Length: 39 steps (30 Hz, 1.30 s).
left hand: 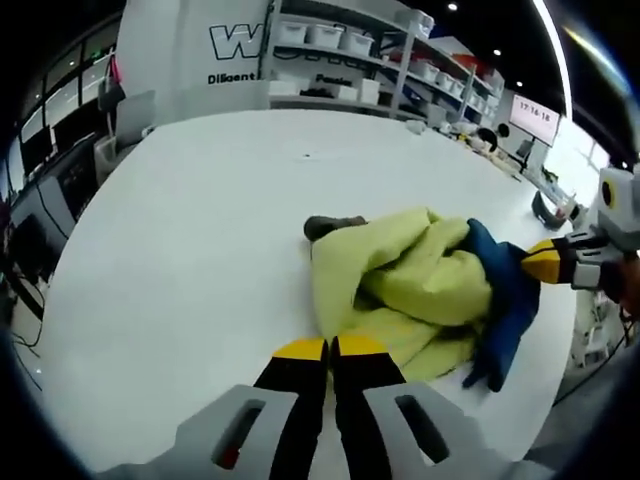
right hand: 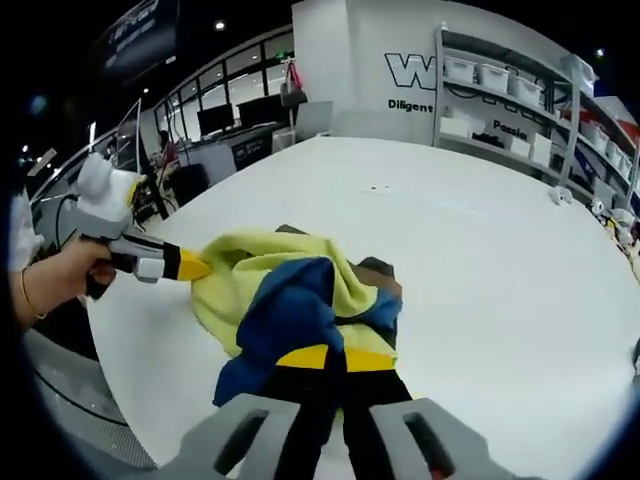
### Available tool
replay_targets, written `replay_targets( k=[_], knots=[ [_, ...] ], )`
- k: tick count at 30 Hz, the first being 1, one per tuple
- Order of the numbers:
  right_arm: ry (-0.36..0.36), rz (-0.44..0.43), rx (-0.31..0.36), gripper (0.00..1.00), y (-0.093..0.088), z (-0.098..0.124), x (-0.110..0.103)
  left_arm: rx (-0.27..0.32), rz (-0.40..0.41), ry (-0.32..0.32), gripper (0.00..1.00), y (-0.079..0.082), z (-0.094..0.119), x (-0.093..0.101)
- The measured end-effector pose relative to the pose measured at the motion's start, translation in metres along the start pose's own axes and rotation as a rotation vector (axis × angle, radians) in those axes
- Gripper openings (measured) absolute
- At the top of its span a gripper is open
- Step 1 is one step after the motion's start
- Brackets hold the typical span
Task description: Fold the garment on the visible template until the final outline fits inside the template.
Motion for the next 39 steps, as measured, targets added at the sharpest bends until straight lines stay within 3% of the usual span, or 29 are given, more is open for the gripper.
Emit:
replay_targets(
  k=[6,10,21,25,26,28,31,39],
  knots=[
    [-0.104,0.006,-0.014,0.0,0.003,0.008,0.028,-0.015,-0.038,0.027,0.0,-0.001,0.008,-0.004],
    [-0.214,0.022,-0.01,0.0,0.009,0.013,0.058,-0.016,-0.038,0.024,0.0,0.0,0.015,-0.008],
    [-0.284,-0.039,-0.046,0.0,0.016,0.009,0.098,-0.032,-0.034,0.001,0.0,-0.001,0.015,-0.005],
    [-0.314,-0.065,-0.087,0.0,0.014,0.003,0.112,-0.033,-0.03,-0.013,0.0,-0.002,0.015,-0.001],
    [-0.371,-0.037,-0.103,0.0,0.013,0.004,0.12,-0.037,-0.039,0.006,0.0,-0.002,0.015,-0.003],
    [-0.411,0.004,-0.146,0.0,0.009,0.006,0.129,-0.078,-0.058,0.034,0.0,-0.007,0.016,-0.007],
    [-0.372,-0.15,-0.104,0.0,0.009,0.009,0.142,-0.025,-0.042,-0.009,0.0,-0.006,0.02,-0.004],
    [-0.426,-0.11,-0.113,0.0,0.009,0.012,0.152,-0.047,-0.035,-0.007,0.0,-0.007,0.02,-0.005]
  ],
)
Point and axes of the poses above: the point that each gripper's makers call its tool centre point, and the gripper's own axes: z roughly backward along the fingers, x roughly to its right, y roughly out of its top, the point moved 7 cm from there along z, roughly backward along the fingers, and after that the axes turned 5 degrees about -y, right-handed, at the moved point
